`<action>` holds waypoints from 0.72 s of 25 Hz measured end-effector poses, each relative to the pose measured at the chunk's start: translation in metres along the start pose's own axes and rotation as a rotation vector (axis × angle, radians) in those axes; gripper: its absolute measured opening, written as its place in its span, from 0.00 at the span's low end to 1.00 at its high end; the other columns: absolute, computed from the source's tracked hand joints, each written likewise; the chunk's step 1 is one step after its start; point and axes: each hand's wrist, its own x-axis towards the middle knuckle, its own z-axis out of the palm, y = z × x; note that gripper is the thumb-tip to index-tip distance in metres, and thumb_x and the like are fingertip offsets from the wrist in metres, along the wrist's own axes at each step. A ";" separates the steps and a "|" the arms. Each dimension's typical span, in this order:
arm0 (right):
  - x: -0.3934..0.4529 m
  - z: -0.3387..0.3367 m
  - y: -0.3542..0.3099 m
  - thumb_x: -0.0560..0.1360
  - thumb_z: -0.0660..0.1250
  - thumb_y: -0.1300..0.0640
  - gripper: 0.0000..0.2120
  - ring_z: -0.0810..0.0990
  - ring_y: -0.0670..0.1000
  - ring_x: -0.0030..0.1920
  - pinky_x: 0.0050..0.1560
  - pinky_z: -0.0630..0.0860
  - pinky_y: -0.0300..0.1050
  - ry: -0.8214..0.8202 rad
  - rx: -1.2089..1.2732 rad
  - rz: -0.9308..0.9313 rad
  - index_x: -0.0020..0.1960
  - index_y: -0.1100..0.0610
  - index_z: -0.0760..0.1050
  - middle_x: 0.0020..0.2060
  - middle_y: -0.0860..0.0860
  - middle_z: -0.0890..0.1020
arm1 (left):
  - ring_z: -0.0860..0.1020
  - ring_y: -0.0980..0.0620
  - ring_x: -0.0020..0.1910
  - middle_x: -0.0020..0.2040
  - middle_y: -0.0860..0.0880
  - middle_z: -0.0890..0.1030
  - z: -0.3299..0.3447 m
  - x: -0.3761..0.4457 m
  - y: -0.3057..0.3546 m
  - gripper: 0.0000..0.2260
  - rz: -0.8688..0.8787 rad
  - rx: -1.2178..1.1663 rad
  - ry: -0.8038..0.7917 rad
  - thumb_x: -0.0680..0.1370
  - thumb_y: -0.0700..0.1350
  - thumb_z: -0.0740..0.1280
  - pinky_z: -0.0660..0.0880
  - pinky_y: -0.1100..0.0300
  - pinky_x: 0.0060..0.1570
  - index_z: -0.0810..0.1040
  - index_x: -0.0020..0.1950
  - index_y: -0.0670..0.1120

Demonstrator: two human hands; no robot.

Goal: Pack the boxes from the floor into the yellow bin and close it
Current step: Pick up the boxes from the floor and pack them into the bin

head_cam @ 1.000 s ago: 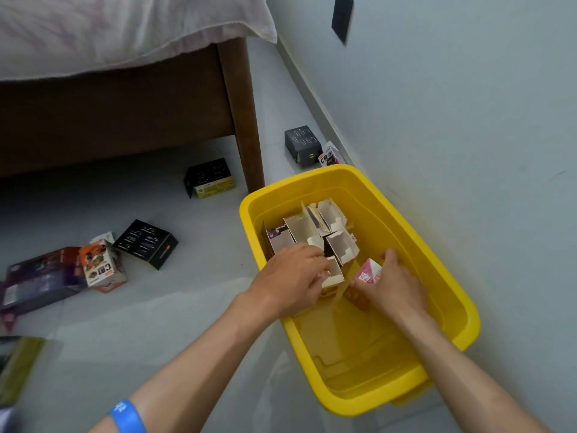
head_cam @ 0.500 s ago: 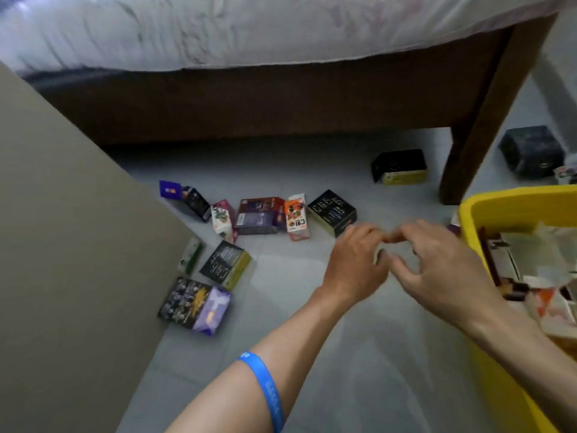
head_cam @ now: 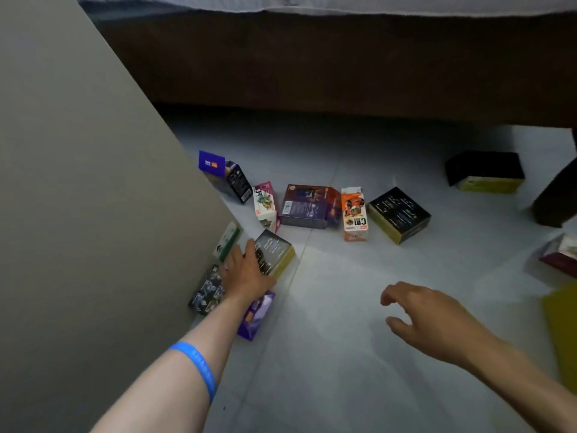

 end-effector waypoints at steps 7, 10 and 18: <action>0.050 0.006 -0.023 0.67 0.76 0.40 0.38 0.80 0.46 0.52 0.47 0.78 0.43 -0.041 0.939 0.303 0.71 0.39 0.61 0.60 0.43 0.73 | 0.75 0.52 0.59 0.62 0.54 0.75 0.001 -0.005 0.036 0.41 0.293 -0.573 -0.080 0.61 0.58 0.78 0.76 0.52 0.58 0.63 0.71 0.62; 0.076 0.005 -0.030 0.62 0.80 0.44 0.47 0.81 0.53 0.55 0.47 0.81 0.52 0.100 1.313 0.433 0.74 0.40 0.57 0.61 0.48 0.76 | 0.73 0.56 0.61 0.65 0.54 0.74 0.012 -0.038 0.084 0.45 0.602 -0.545 -0.154 0.62 0.63 0.77 0.75 0.55 0.59 0.57 0.73 0.67; 0.071 0.015 -0.007 0.68 0.77 0.51 0.27 0.85 0.57 0.47 0.45 0.82 0.55 0.175 1.396 0.541 0.63 0.51 0.71 0.50 0.55 0.85 | 0.45 0.42 0.79 0.81 0.46 0.40 -0.043 0.014 -0.060 0.59 0.479 0.798 -0.407 0.63 0.56 0.80 0.52 0.43 0.74 0.39 0.79 0.60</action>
